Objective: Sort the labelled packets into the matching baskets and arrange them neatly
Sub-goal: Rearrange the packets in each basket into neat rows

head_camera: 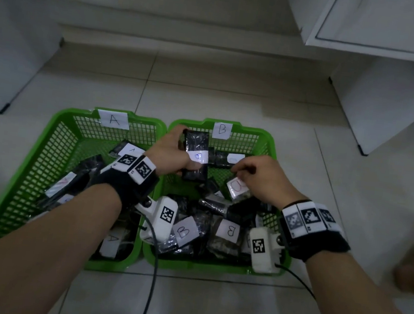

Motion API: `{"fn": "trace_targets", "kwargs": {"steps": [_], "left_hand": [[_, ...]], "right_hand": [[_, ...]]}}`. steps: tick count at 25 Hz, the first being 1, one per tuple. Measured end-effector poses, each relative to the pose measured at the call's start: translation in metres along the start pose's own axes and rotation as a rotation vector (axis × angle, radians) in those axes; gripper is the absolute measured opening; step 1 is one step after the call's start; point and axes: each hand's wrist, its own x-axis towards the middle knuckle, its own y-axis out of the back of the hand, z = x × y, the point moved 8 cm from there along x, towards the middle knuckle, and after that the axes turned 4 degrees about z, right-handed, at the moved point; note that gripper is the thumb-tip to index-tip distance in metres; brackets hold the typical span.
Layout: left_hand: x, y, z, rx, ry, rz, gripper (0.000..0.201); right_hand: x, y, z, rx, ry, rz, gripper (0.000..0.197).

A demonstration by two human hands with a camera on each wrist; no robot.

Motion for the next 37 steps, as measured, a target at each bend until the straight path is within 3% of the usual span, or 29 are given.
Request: {"fn": "trace_targets", "kwargs": {"steps": [3,6,9,13,16,18,20,22,25,29,32,35,37], "left_hand": [[0.003,0.016,0.001,-0.182,0.077,0.141,0.06],[0.003,0.015,0.005,-0.335,0.098,0.141,0.056],[0.001,0.005,0.015,-0.405,0.033,0.046,0.057],[0.004,-0.008,0.019,-0.482,0.027,-0.032,0.041],[0.01,-0.02,0.019,-0.57,0.117,-0.106,0.042],[0.017,-0.028,0.017,-0.263,0.106,-0.135,0.044],[0.018,-0.044,0.016,0.329,-0.021,-0.226,0.042],[0.01,-0.071,0.01,0.708,-0.121,-0.348,0.04],[0.003,-0.093,-0.001,0.83,-0.132,-0.453,0.039],[0.005,-0.093,-0.009,1.055,-0.1,-0.462,0.03],[0.008,-0.08,-0.005,1.128,-0.17,-0.472,0.028],[0.026,-0.043,0.02,1.154,-0.331,-0.187,0.023],[0.035,-0.016,0.027,1.259,-0.342,-0.01,0.03]], "right_hand": [[0.003,0.013,0.003,0.099,-0.062,0.075,0.028],[0.005,0.02,0.006,0.19,-0.162,0.11,0.035],[0.012,0.013,-0.017,0.127,-0.064,0.065,0.017],[0.023,0.008,-0.044,-0.105,0.11,0.007,0.063],[0.028,0.022,-0.048,-0.199,0.176,0.043,0.051],[0.029,0.037,-0.037,-0.285,0.121,0.056,0.048],[0.028,0.053,-0.022,-0.328,0.051,0.08,0.051],[0.027,0.057,-0.006,-0.296,-0.02,0.07,0.058],[0.026,0.043,0.016,-0.206,-0.088,0.027,0.06],[0.025,0.024,0.037,-0.198,-0.129,-0.017,0.056],[0.025,0.022,0.035,-0.205,-0.127,-0.026,0.059],[0.028,0.026,0.02,-0.301,-0.098,-0.057,0.054],[0.035,0.025,0.0,-0.462,-0.044,-0.083,0.055]]}}
